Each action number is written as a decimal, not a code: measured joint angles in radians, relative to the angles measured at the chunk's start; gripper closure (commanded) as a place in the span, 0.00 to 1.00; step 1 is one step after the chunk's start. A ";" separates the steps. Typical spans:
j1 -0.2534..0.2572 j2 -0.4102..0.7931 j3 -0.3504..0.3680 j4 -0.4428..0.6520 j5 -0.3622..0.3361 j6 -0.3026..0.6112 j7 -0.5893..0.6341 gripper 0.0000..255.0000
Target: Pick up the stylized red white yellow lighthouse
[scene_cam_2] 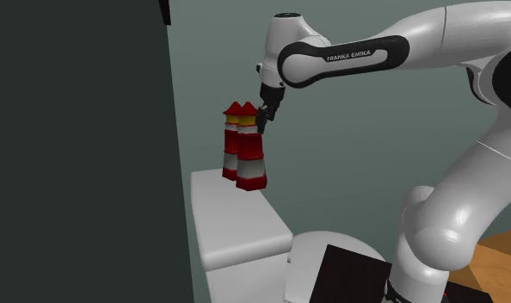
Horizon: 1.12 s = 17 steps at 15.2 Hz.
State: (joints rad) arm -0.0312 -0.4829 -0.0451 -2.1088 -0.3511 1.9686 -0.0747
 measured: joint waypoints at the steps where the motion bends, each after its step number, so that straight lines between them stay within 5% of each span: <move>1: -0.001 0.021 0.001 0.022 -0.015 0.016 -0.011 0.00; 10: -0.005 0.214 0.002 0.277 -0.134 0.130 -0.130 0.00; 17: -0.010 0.216 0.003 0.210 -0.169 0.212 -0.103 0.00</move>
State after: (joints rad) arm -0.0410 -0.2664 -0.0425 -1.8987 -0.5202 2.1806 -0.1772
